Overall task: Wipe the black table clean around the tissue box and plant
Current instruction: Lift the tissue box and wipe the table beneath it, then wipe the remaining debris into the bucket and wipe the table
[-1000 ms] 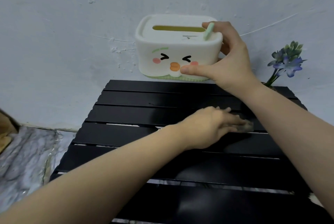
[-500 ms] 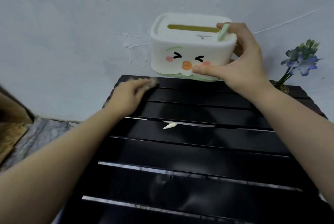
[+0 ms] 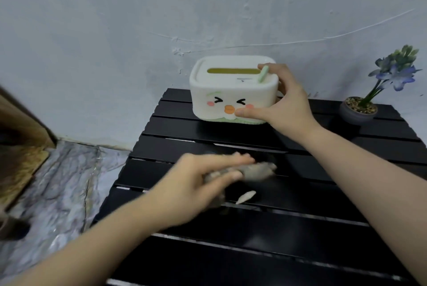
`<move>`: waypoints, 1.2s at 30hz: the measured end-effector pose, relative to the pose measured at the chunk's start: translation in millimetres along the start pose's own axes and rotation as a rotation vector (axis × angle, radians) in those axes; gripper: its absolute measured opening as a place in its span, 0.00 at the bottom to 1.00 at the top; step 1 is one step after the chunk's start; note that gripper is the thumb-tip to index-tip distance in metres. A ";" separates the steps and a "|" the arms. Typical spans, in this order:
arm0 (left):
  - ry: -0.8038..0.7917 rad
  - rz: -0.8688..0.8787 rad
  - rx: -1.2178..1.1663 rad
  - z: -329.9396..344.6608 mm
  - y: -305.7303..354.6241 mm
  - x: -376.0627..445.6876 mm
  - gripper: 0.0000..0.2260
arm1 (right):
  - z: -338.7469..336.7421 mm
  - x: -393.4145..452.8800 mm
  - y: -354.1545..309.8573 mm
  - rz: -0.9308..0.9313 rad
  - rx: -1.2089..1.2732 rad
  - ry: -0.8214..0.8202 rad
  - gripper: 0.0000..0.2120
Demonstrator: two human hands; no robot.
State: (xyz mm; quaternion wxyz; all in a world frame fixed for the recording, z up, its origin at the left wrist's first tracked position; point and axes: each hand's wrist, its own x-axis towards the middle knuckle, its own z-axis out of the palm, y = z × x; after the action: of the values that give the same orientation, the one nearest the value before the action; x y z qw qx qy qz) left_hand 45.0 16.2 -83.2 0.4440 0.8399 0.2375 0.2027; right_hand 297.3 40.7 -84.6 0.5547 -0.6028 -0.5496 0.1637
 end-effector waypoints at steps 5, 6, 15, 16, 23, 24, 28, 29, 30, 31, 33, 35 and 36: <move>0.194 -0.106 0.292 -48.4 -34.2 -9.2 0.17 | 6.9 -3.7 12.3 0.048 0.006 -0.037 0.41; 0.259 -0.130 0.331 -48.7 -42.1 -10.6 0.17 | 6.8 -3.4 13.8 0.059 0.016 -0.047 0.42; 0.393 -0.257 0.546 -8.6 -54.7 3.3 0.16 | -8.6 -14.3 8.3 0.181 -0.121 -0.115 0.53; 0.350 -0.225 0.524 1.6 -46.5 6.8 0.16 | -14.5 -25.8 4.7 0.220 -0.171 -0.083 0.52; -0.041 -0.029 0.344 78.3 17.9 26.9 0.17 | -70.5 -175.9 -40.2 0.381 -0.464 -0.041 0.31; -0.108 -0.029 0.310 79.4 24.2 30.0 0.16 | -74.9 -197.9 -48.7 0.403 -0.497 -0.082 0.32; 0.036 -0.109 0.103 57.6 34.2 29.2 0.14 | -80.3 -256.6 -69.2 0.365 -0.749 -0.294 0.36; 0.173 -0.149 0.079 46.9 30.7 24.2 0.14 | -80.5 -262.6 -71.1 0.350 -0.793 -0.315 0.37; 0.303 -0.194 0.071 36.5 24.8 17.2 0.14 | -80.9 -266.0 -72.4 0.347 -0.821 -0.323 0.37; 0.408 -0.236 0.090 26.3 17.1 8.1 0.14 | -80.9 -267.6 -73.2 0.348 -0.842 -0.327 0.37; 0.503 -0.297 0.228 9.6 -0.9 -15.2 0.17 | -80.1 -268.4 -74.1 0.343 -0.872 -0.330 0.37; 0.436 -0.344 0.494 2.2 -16.7 -37.6 0.21 | -79.9 -268.4 -75.2 0.335 -0.886 -0.326 0.37; 0.372 -0.350 0.591 1.6 -23.5 -45.2 0.23 | -80.3 -268.4 -76.1 0.332 -0.887 -0.327 0.37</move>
State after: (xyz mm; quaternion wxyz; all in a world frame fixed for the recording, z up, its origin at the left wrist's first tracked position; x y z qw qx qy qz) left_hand 4.3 0.5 -109.7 0.1604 0.8273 0.5017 0.1954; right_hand 233.7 -241.8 -104.2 0.1182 -0.8265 -0.5425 0.0927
